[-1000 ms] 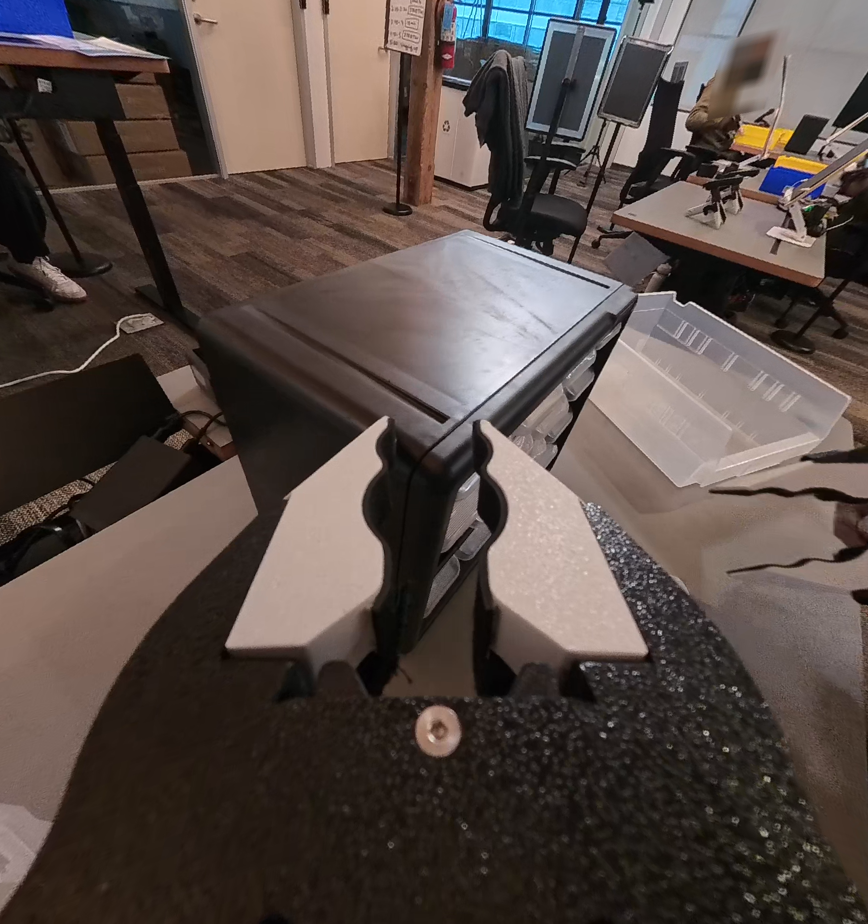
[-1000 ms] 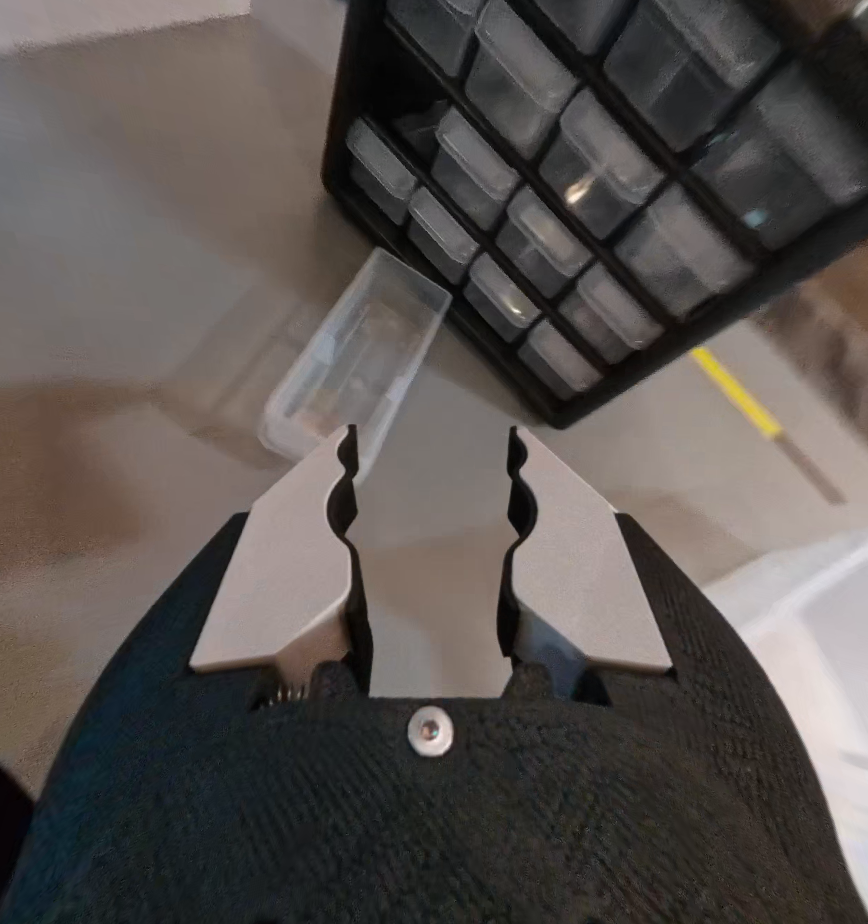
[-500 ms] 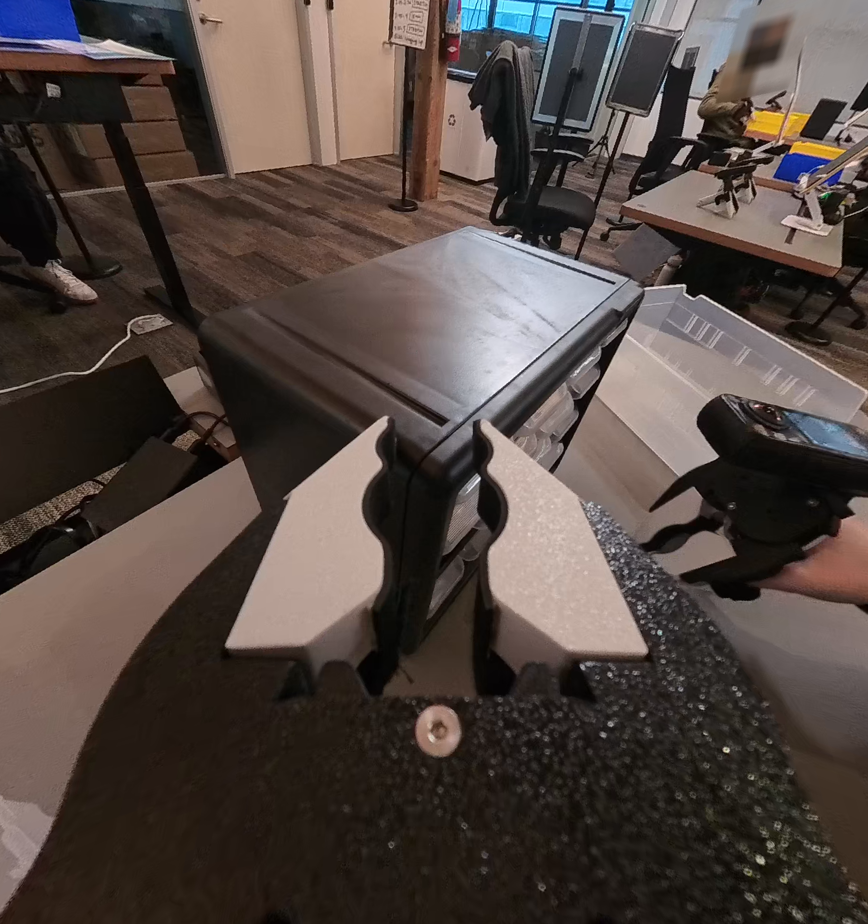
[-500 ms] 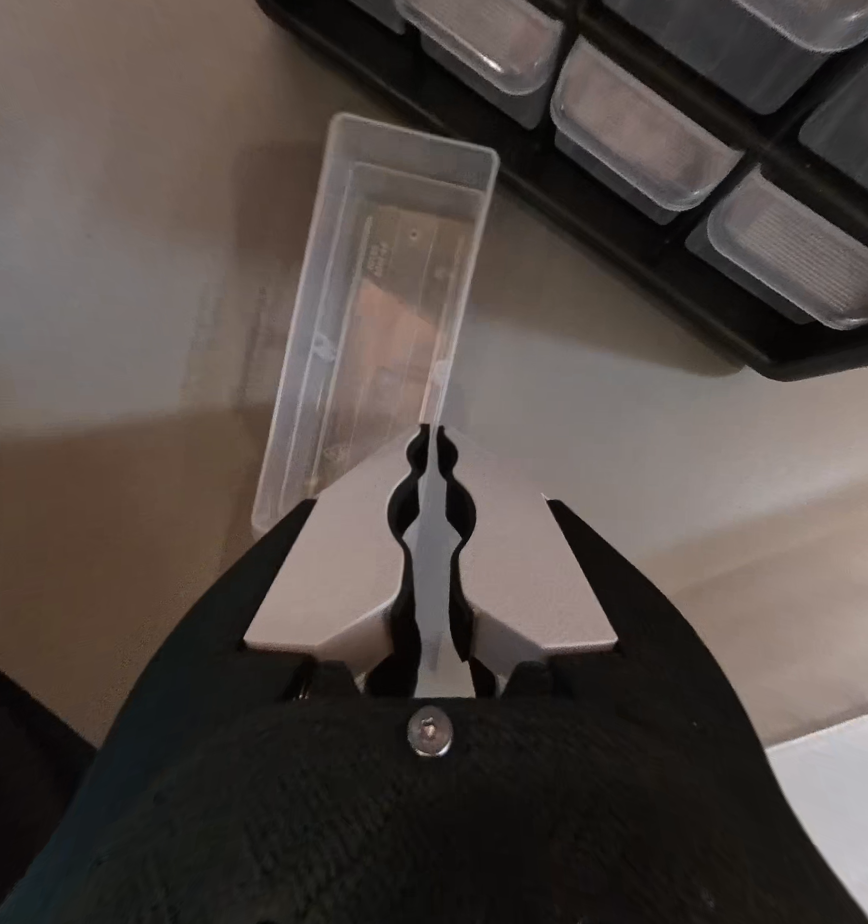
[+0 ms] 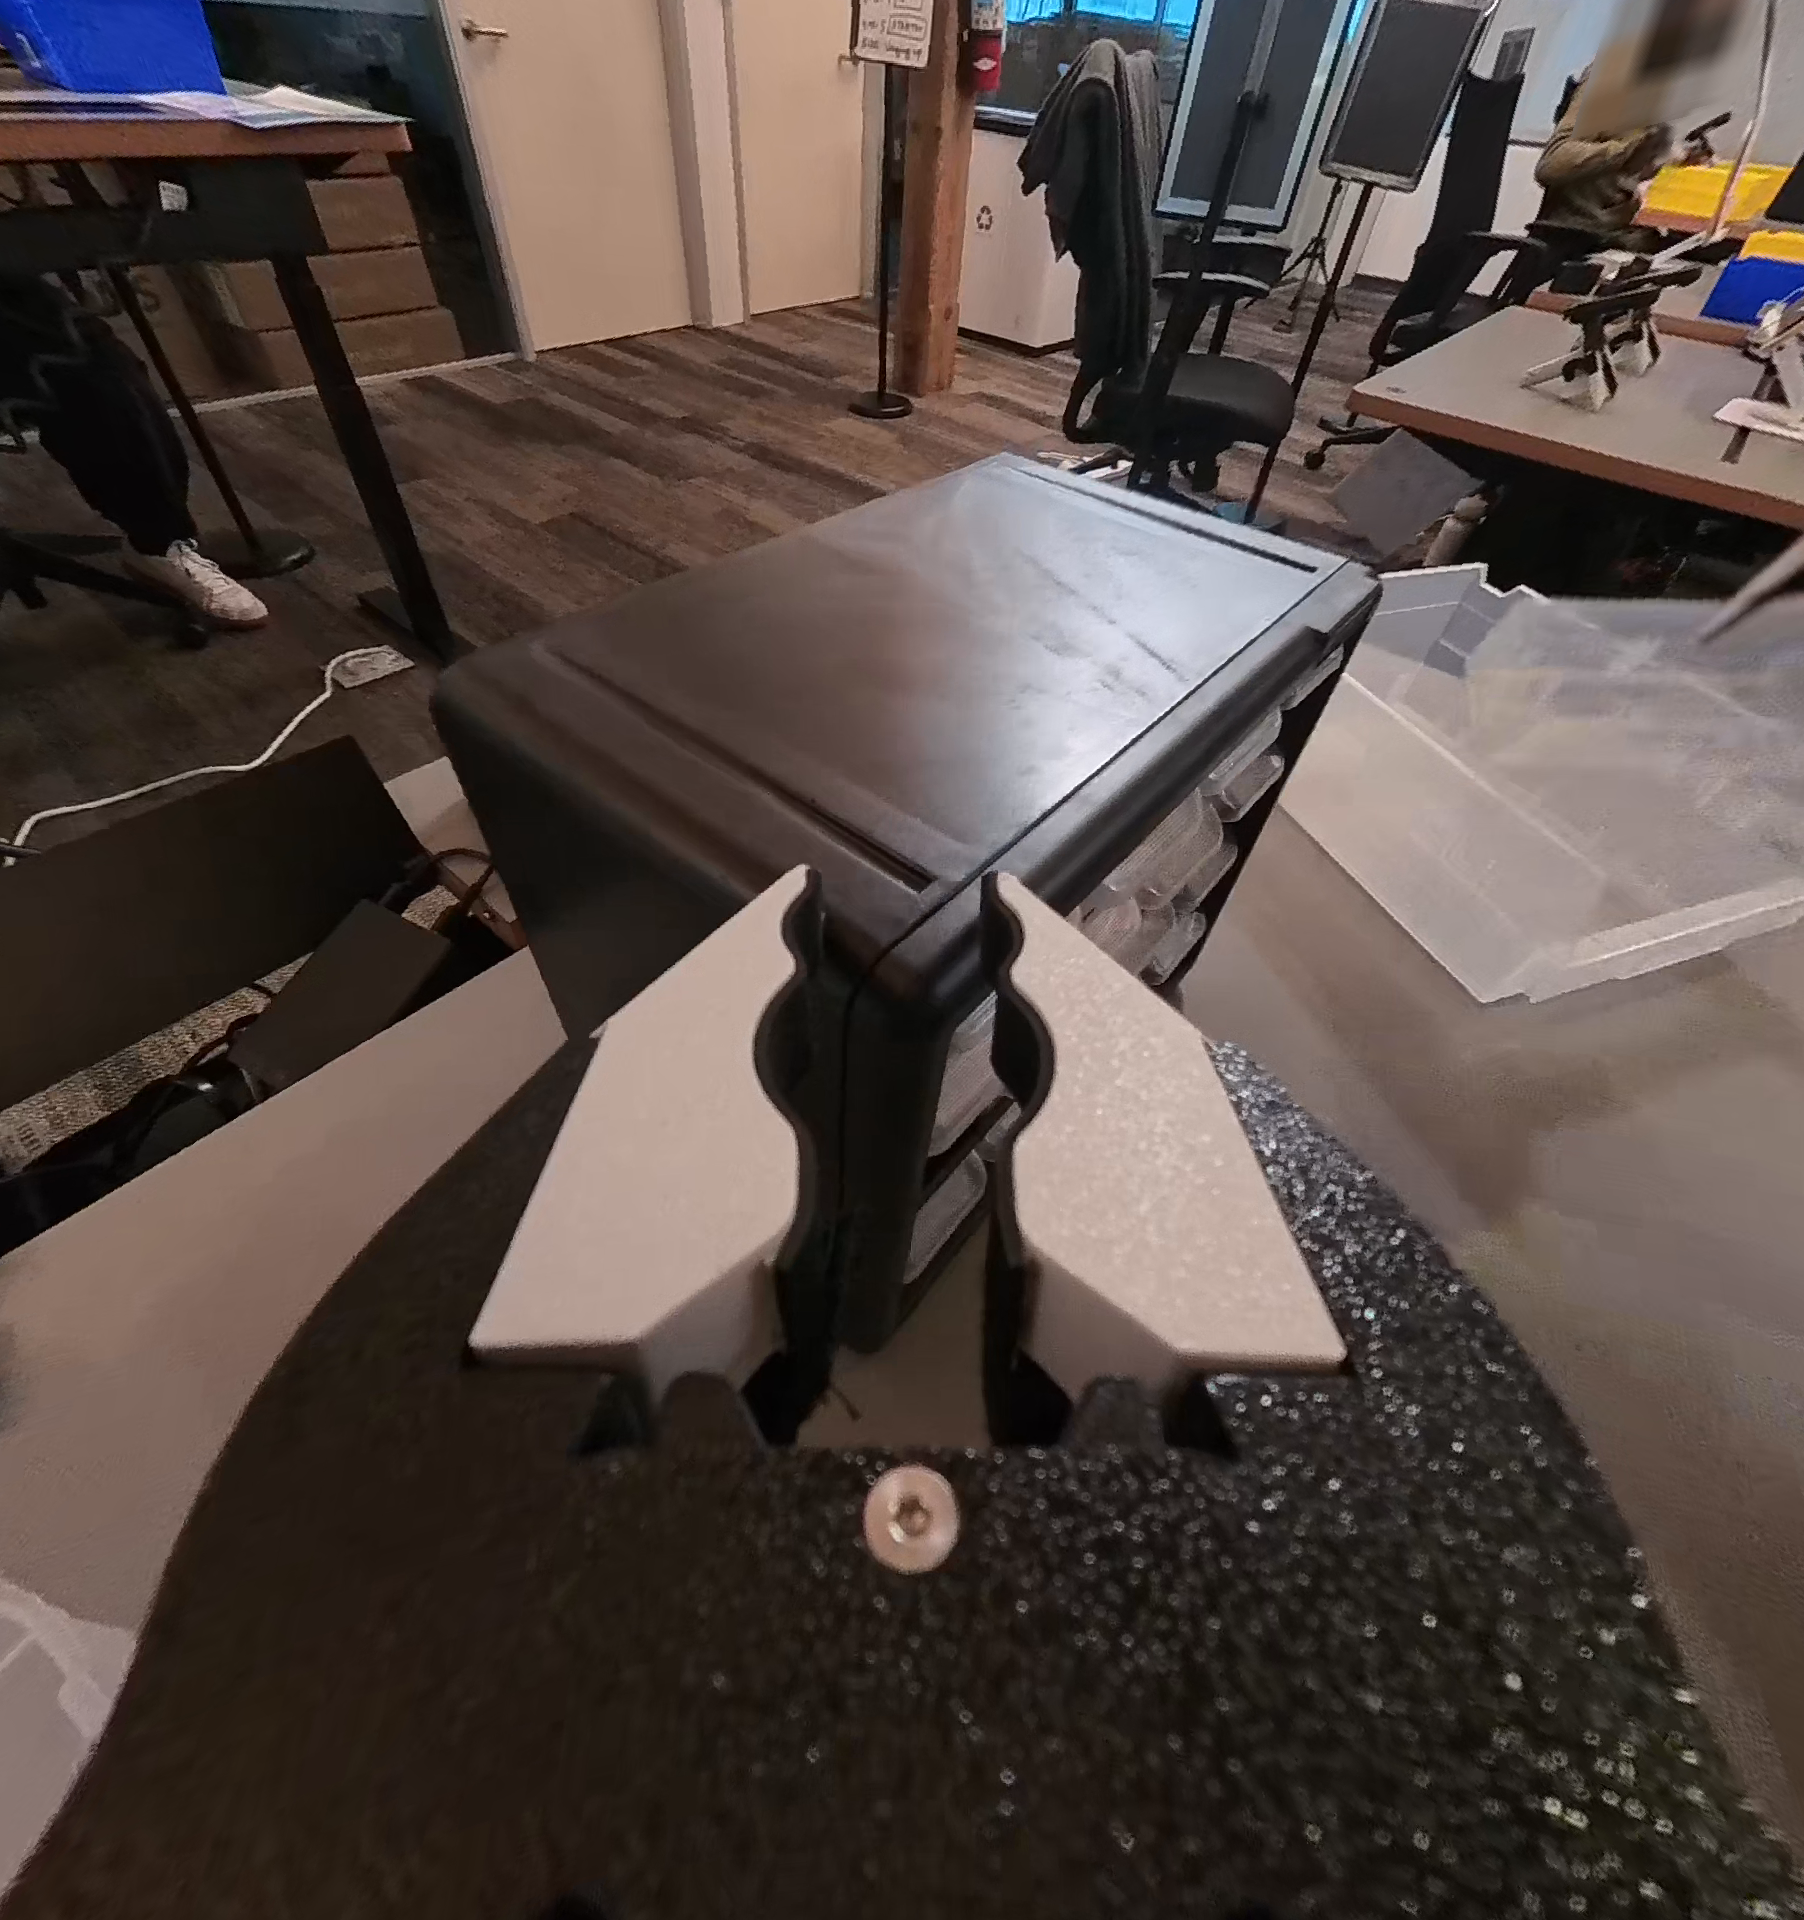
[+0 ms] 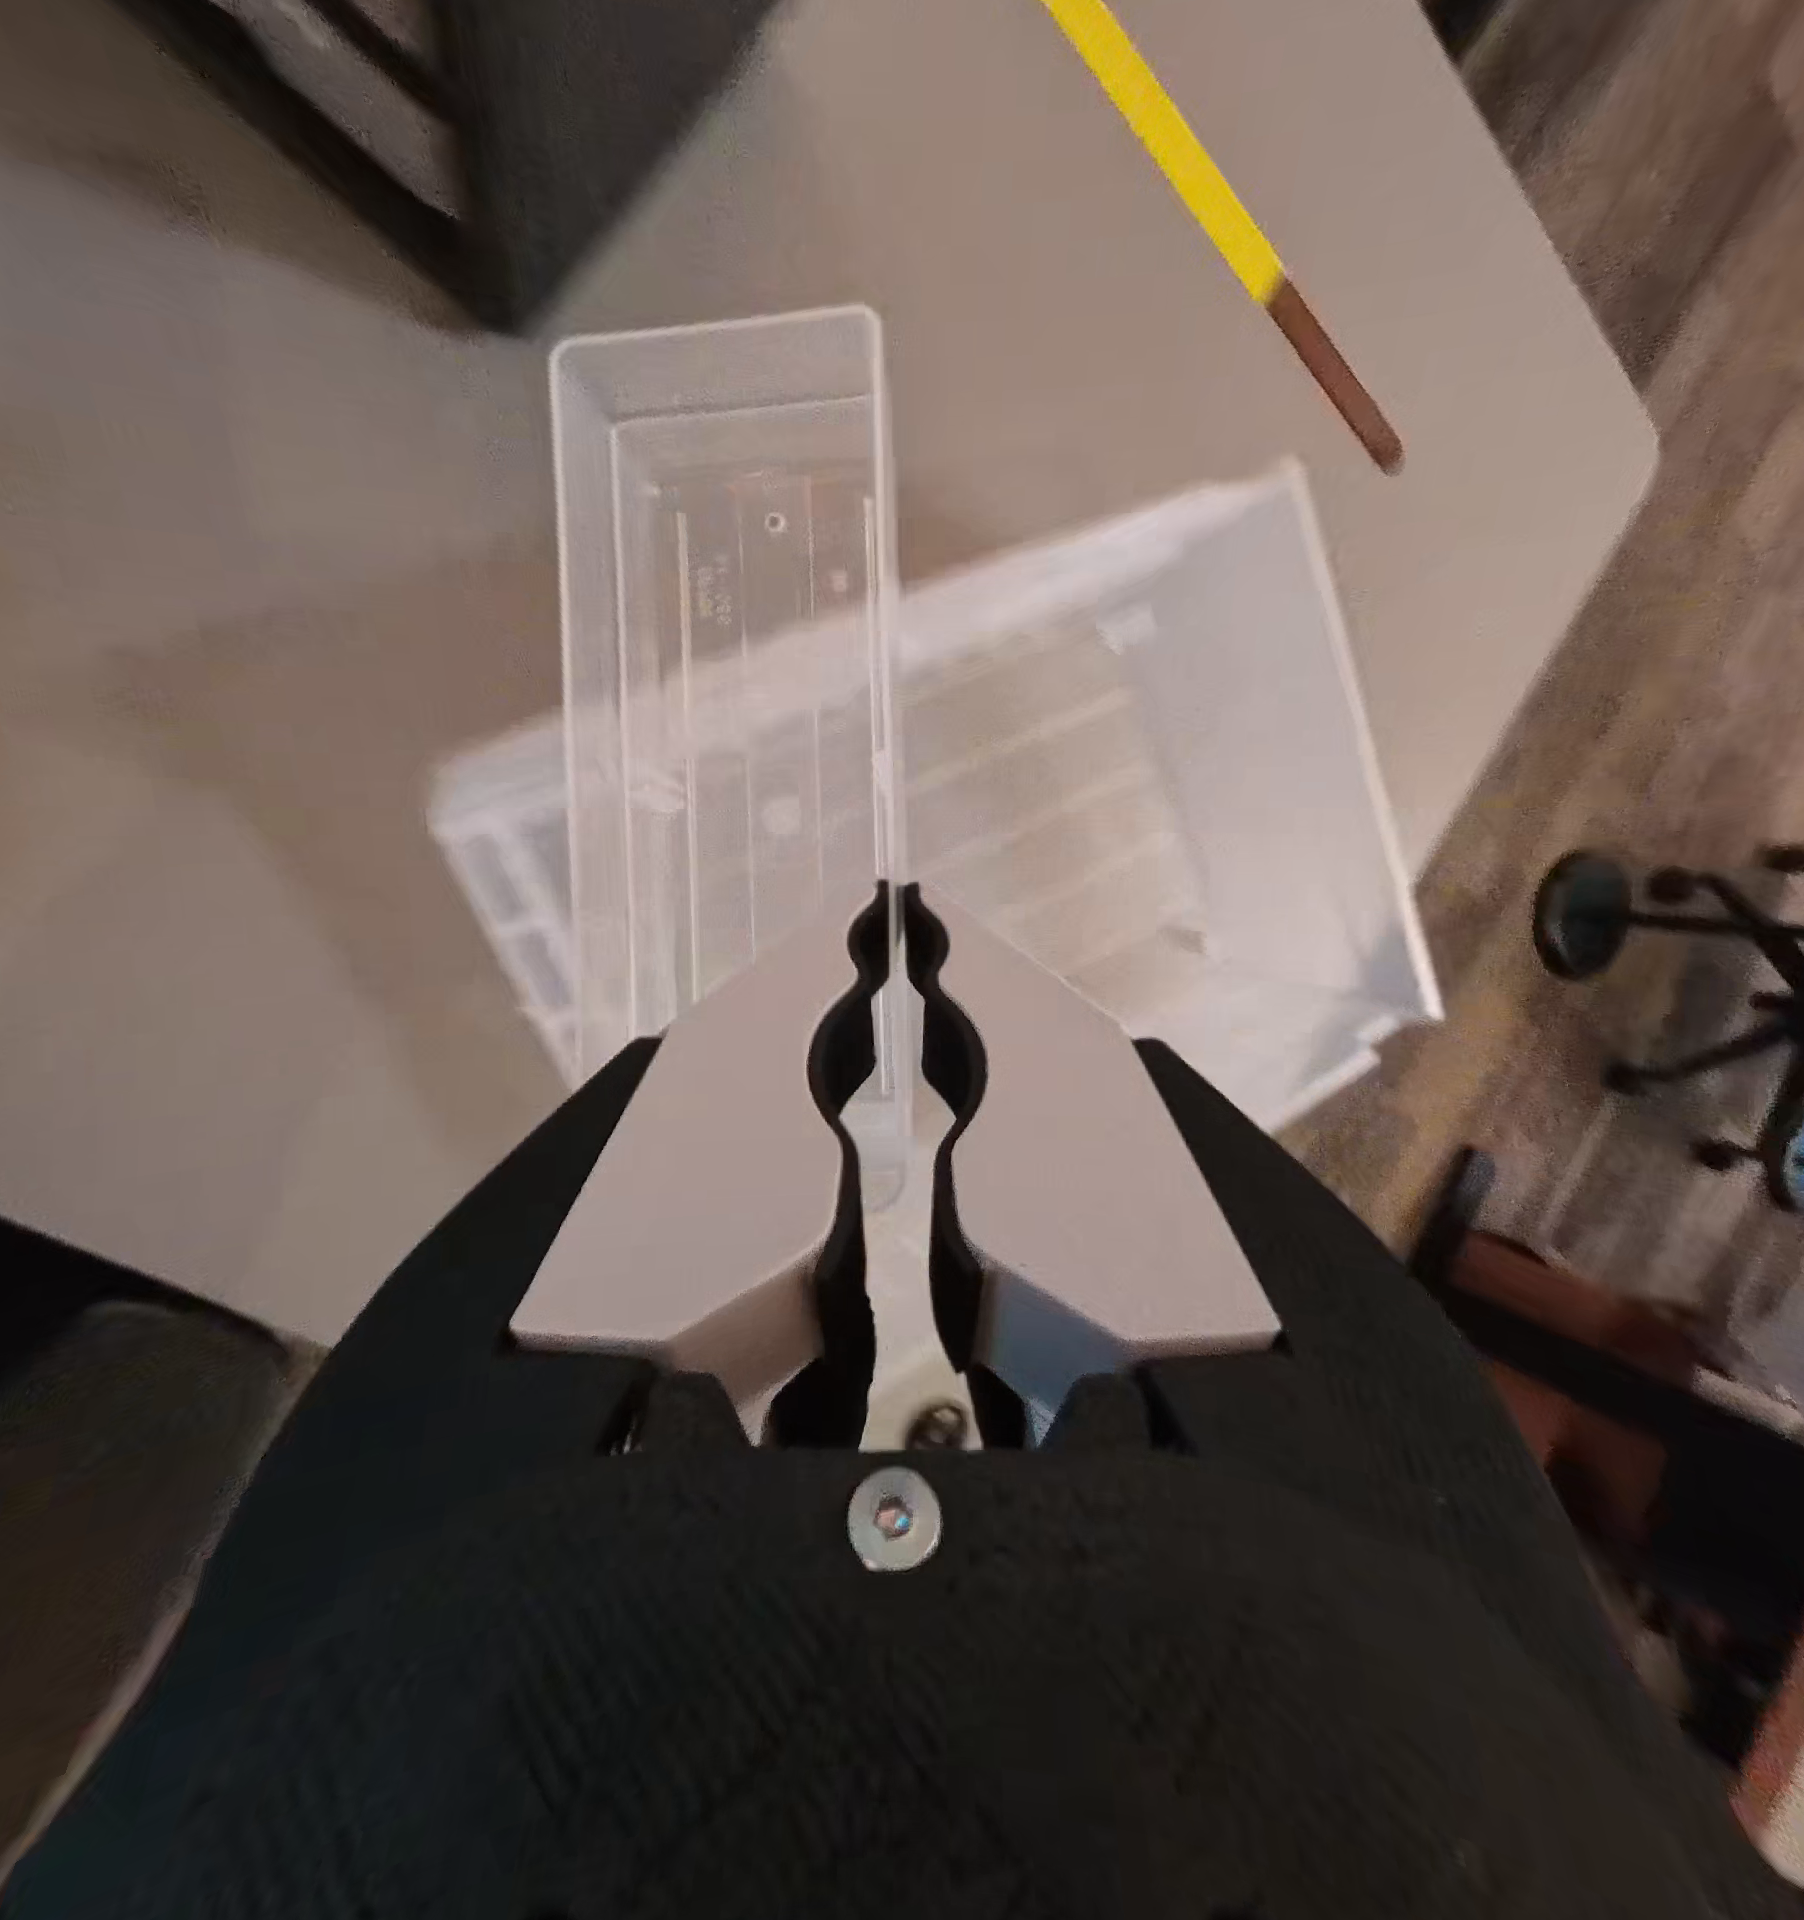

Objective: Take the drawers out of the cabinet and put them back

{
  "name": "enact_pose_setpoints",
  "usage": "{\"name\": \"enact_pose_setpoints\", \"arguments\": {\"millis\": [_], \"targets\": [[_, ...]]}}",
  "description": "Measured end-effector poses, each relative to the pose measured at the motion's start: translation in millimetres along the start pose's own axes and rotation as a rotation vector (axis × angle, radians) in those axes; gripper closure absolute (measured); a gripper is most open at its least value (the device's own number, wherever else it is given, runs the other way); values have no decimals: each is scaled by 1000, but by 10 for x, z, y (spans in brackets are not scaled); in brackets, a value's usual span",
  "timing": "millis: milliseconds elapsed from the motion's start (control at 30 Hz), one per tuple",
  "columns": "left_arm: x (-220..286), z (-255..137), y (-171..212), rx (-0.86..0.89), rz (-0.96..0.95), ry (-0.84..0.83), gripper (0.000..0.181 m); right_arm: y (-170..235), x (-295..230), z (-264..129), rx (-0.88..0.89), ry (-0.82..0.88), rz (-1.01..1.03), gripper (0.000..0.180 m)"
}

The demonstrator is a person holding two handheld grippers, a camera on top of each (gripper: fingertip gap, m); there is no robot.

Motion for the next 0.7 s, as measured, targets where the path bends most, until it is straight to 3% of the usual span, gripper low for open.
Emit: {"name": "enact_pose_setpoints", "arguments": {"millis": [133, 267, 467, 633, 700], "targets": [[27, 11, -10, -13, 20, -18, 153, 177, 781, 403, -141, -27, -54, 180], [32, 17, -15, -17, 22, -24, 153, 275, 1173, 985, -249, -75, -137, 180], [36, 41, -21, -17, 24, -28, 154, 388, 1466, 1548, -304, -125, -194, 180], [46, 67, -27, -19, 32, -35, 154, 482, 1570, 1786, -345, -108, -196, 179], [49, 74, -28, -19, 35, -35, 155, 501, 1570, 1831, -358, -76, -213, 164]]}}
Point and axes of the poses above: each gripper's, where its closed fingertips meet, z out along the fingers, y out of its underside, x = y × z across the jaws, the point moved 10 cm from there along -z, back along the fingers, and after that the axes turned 4 degrees about z, right-handed, at the moved point
